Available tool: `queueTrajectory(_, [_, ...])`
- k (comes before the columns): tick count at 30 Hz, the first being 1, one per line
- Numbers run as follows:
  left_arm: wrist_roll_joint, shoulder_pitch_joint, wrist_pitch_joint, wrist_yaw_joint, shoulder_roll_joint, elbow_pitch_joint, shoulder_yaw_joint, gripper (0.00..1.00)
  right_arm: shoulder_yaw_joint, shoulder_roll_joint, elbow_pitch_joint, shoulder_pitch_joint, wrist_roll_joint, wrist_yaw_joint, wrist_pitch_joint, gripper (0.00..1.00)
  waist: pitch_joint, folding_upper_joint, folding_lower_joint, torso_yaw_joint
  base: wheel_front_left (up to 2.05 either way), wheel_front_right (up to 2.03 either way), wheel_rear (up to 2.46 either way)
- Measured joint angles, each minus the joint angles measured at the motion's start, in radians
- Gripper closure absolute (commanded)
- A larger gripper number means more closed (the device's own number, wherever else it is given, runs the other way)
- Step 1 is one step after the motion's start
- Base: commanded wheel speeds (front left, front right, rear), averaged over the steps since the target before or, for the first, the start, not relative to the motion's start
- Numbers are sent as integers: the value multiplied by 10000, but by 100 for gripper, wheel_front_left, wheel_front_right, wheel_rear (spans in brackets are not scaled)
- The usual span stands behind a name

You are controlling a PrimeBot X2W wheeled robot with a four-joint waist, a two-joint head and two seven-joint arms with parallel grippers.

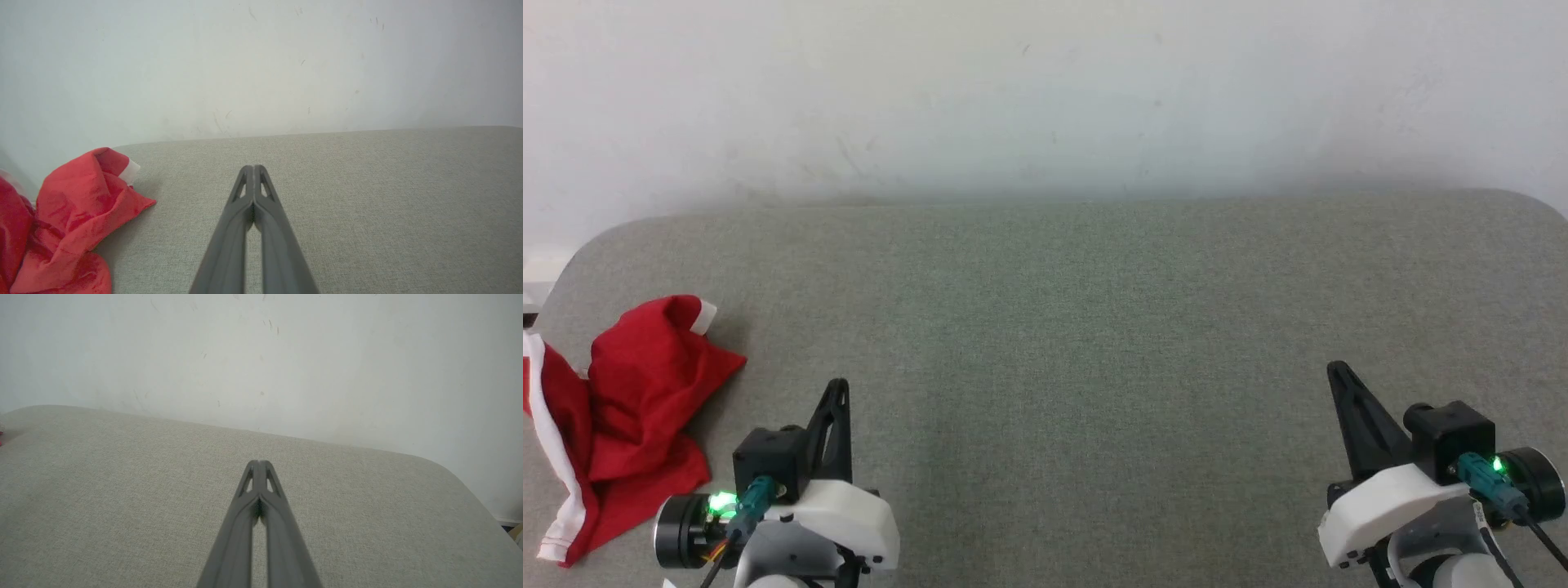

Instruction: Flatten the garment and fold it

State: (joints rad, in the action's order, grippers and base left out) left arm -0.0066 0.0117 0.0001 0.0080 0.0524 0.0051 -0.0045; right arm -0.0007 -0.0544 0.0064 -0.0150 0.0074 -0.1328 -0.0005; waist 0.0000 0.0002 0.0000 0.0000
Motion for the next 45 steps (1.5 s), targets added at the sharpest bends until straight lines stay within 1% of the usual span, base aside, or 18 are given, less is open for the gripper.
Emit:
queueTrajectory(21, [0,0,0,0,0,0,0,100,0,0,0,0,0,0,0,100,0,0,0,0,0,0,0])
queueTrajectory(22, [-2,3,0,4,2,4,-2,0,0,-2,4,-3,4,0,0,0,0,0,1,0,0,0,0])
queueTrajectory(45, [-261,9,-322,73,2,100,-236,0,-201,-10,19,-16,117,-2,-313,0,32,-1,1,11,0,0,0])
